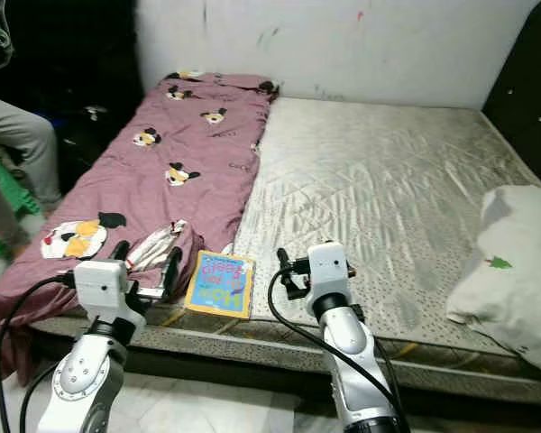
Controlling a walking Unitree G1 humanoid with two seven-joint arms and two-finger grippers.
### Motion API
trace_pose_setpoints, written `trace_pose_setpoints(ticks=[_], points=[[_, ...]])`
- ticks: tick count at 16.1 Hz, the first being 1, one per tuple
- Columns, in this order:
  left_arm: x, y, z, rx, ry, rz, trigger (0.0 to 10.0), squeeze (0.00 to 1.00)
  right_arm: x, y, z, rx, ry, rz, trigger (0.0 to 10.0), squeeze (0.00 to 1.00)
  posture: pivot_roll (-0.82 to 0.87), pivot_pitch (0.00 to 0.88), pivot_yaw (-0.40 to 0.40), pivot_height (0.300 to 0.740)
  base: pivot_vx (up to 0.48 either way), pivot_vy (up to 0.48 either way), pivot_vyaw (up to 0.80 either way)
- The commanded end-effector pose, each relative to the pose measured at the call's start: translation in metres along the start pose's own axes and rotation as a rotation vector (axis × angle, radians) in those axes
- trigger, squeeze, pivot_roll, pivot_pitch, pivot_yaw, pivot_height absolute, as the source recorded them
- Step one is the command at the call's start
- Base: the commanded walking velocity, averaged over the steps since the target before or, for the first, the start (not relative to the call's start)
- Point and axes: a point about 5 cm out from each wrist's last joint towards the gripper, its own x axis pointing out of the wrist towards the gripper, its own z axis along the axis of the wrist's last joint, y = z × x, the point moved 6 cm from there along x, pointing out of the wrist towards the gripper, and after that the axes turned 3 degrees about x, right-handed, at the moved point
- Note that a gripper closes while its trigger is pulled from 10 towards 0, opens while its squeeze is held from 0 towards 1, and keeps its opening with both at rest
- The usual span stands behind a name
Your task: Clean up the room
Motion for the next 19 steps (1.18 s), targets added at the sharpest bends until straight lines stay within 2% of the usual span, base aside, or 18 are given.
trace_pose_setpoints(ticks=[1, 4, 6, 11, 12, 13, 15, 19], points=[[0.002, 0.0, 0.004, -0.002, -0.013, -0.008, 10.0, 0.0, 0.003, 0.003, 0.005, 0.023, -0.014, 0.023, 10.0, 0.0, 0.0, 0.015, -0.043, 0.74, 0.0, 0.0, 0.0], [0.002, -0.002, 0.005, 0.003, -0.021, -0.023, 10.0, 0.0, 0.002, 0.002, 0.002, 0.011, 0.001, 0.019, 10.0, 0.0, 0.0, 0.018, -0.04, 0.74, 0.0, 0.0, 0.0], [0.001, -0.006, 0.008, 0.001, -0.035, -0.05, 10.0, 0.0, 0.002, 0.0, 0.006, -0.069, -0.028, -0.013, 10.0, 0.0, 0.0, 0.018, -0.04, 0.74, 0.126, 0.0, 0.0], [0.001, -0.008, 0.007, -0.004, -0.037, -0.067, 10.0, 0.0, 0.006, -0.007, 0.012, 0.011, -0.056, -0.059, 10.0, 0.0, 0.0, 0.015, -0.034, 0.74, 0.301, 0.0, 0.0], [0.001, -0.009, 0.007, -0.005, -0.037, -0.07, 10.0, 0.0, 0.006, -0.008, 0.012, -0.04, -0.06, -0.063, 10.0, 0.0, 0.0, 0.015, -0.034, 0.74, 0.337, 0.0, 0.0], [0.002, -0.01, 0.007, -0.006, -0.038, -0.075, 10.0, 0.0, 0.006, -0.017, 0.011, -0.084, -0.067, -0.112, 10.0, 0.0, 0.0, 0.015, -0.034, 0.74, 0.337, 0.0, 0.0], [0.002, -0.011, 0.006, -0.006, -0.036, -0.081, 10.0, 0.0, 0.005, -0.027, 0.005, -0.031, -0.034, -0.147, 10.0, 0.0, -0.01, 0.007, -0.03, 0.74, 0.343, 0.0, 0.0], [0.006, -0.013, 0.003, -0.013, -0.029, -0.091, 10.0, 0.0, 0.006, -0.025, 0.008, -0.011, -0.063, -0.147, 10.0, 0.0, -0.01, 0.0, -0.008, 0.74, 0.344, 0.0, 0.0]])
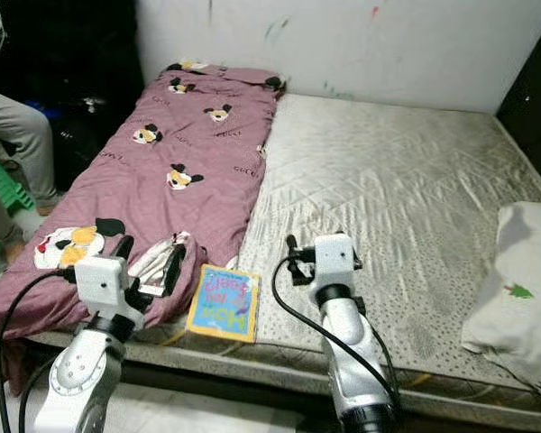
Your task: Clean up the room
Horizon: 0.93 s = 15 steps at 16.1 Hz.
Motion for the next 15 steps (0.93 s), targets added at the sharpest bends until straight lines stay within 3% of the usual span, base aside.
trace_pose_setpoints(ticks=[1, 5, 8, 12, 14, 15], points=[[0.003, -0.004, -0.003, -0.013, 0.003, -0.014, 10.0, 0.0, -0.001, -0.004, 0.0, 0.005, -0.008, -0.011, 10.0, 0.0, -0.02, 0.0, 0.009, 0.74, 0.345, 0.0, 0.0], [0.016, -0.007, -0.005, -0.023, 0.001, -0.033, 10.0, 0.0, 0.001, -0.005, -0.003, 0.017, -0.005, 0.009, 10.0, 0.0, -0.04, 0.0, 0.023, 0.74, 0.341, 0.0, 0.0], [0.034, -0.003, -0.007, -0.027, -0.007, -0.011, 10.0, 0.0, 0.011, -0.014, -0.012, 0.002, 0.031, 0.014, 10.0, 0.0, -0.09, 0.0, 0.007, 0.74, 0.0, 0.0, 0.0], [0.058, 0.001, 0.0, -0.013, -0.056, -0.009, 10.0, 0.0, 0.023, -0.001, -0.011, -0.107, 0.038, 0.089, 10.0, 0.0, -0.1, 0.0, -0.03, 0.74, 0.0, 0.0, 0.0], [0.059, 0.004, 0.003, -0.002, -0.065, -0.003, 10.0, 0.0, 0.025, 0.001, -0.01, -0.098, 0.037, 0.093, 10.0, 0.0, -0.09, 0.0, -0.021, 0.74, 0.0, 0.0, 0.0], [0.058, 0.013, -0.001, -0.002, -0.052, 0.027, 10.0, 0.0, 0.03, 0.002, -0.008, -0.067, 0.03, 0.076, 10.0, 0.0, -0.08, 0.0, 0.012, 0.74, 0.0, 0.0, 0.0]])
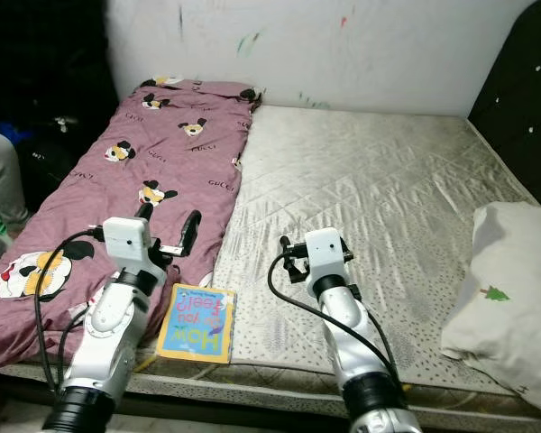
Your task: Clean up the room
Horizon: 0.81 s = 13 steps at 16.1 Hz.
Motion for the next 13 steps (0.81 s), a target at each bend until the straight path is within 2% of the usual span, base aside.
trace_pose_setpoints(ticks=[1, 3, 5, 9, 10, 11, 13], points=[[-0.001, 0.01, -0.004, 0.006, 0.013, 0.037, 10.0, 0.0, 0.005, 0.001, 0.01, 0.005, -0.036, -0.005, 10.0, 0.0, -0.08, 0.0, 0.027, 0.74, 0.0, 0.0, 0.0], [0.002, 0.007, -0.006, 0.004, 0.025, 0.024, 10.0, 0.0, 0.005, 0.001, 0.017, -0.016, -0.064, -0.026, 10.0, 0.0, -0.08, 0.0, 0.054, 0.74, 0.0, 0.0, 0.0], [0.007, -0.009, -0.008, 0.004, 0.035, -0.059, 10.0, 0.0, 0.0, 0.006, 0.026, 0.031, -0.117, -0.011, 10.0, 0.0, -0.13, 0.0, 0.13, 0.74, 0.0, 0.0, 0.0], [0.011, -0.014, -0.007, -0.018, 0.043, -0.084, 10.0, 0.0, 0.003, -0.002, 0.04, 0.041, -0.15, -0.063, 10.0, 0.0, -0.14, 0.0, 0.149, 0.74, 0.0, 0.0, 0.0], [0.01, -0.013, -0.007, -0.022, 0.039, -0.076, 10.0, 0.0, 0.003, 0.001, 0.038, 0.046, -0.149, -0.05, 10.0, 0.0, -0.12, 0.0, 0.13, 0.74, 0.0, 0.0, 0.0], [0.007, -0.01, -0.006, -0.027, 0.033, -0.054, 10.0, 0.0, 0.002, 0.009, 0.037, 0.007, -0.164, -0.023, 10.0, 0.0, -0.1, 0.0, 0.107, 0.74, 0.0, 0.0, 0.0], [-0.007, 0.001, -0.004, -0.045, 0.025, 0.017, 10.0, 0.0, -0.005, 0.036, 0.024, -0.103, -0.155, 0.097, 10.0, 0.0, -0.04, 0.0, 0.047, 0.74, 0.0, 0.0, 0.0]])
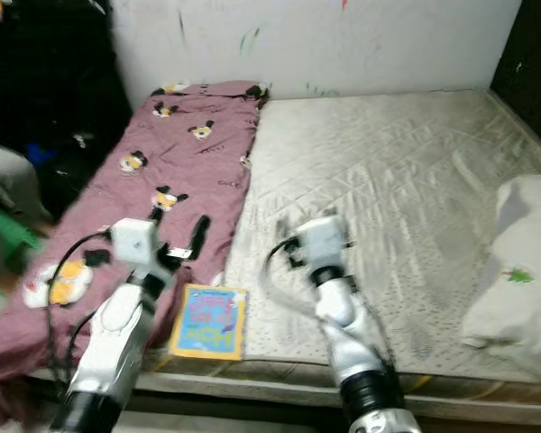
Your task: Clean up the room
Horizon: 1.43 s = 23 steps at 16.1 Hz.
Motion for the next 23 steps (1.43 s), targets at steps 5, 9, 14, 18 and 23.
trace_pose_setpoints(ticks=[5, 9, 14, 18, 23], points=[[-0.035, 0.032, -0.008, 0.019, 0.032, 0.174, 10.0, 0.0, 0.001, 0.029, -0.003, 0.078, 0.027, 0.123, 10.0, 0.0, 0.06, 0.0, -0.083, 0.74, 0.0, 0.0, 0.0], [-0.045, 0.062, -0.007, 0.089, 0.046, 0.262, 10.0, 0.0, 0.003, 0.052, 0.001, 0.117, 0.023, 0.17, 10.0, 0.0, 0.07, 0.009, -0.09, 0.74, 0.0, 0.0, 0.0], [-0.038, 0.047, -0.019, 0.058, 0.116, 0.19, 10.0, 0.0, -0.01, 0.04, -0.01, 0.175, 0.037, 0.115, 10.0, 0.0, 0.03, 0.014, -0.025, 0.74, 0.0, 0.0, 0.0], [-0.038, 0.045, -0.02, 0.057, 0.13, 0.177, 10.0, 0.0, -0.012, 0.04, -0.014, 0.191, 0.064, 0.118, 10.0, 0.0, 0.03, 0.02, -0.023, 0.74, 0.0, 0.0, 0.0], [-0.056, 0.076, -0.006, 0.096, 0.079, 0.36, 10.0, 0.0, -0.004, 0.039, 0.0, 0.126, 0.023, 0.112, 10.0, 0.0, 0.09, 0.024, -0.094, 0.74, 0.0, 0.0, 0.0]])
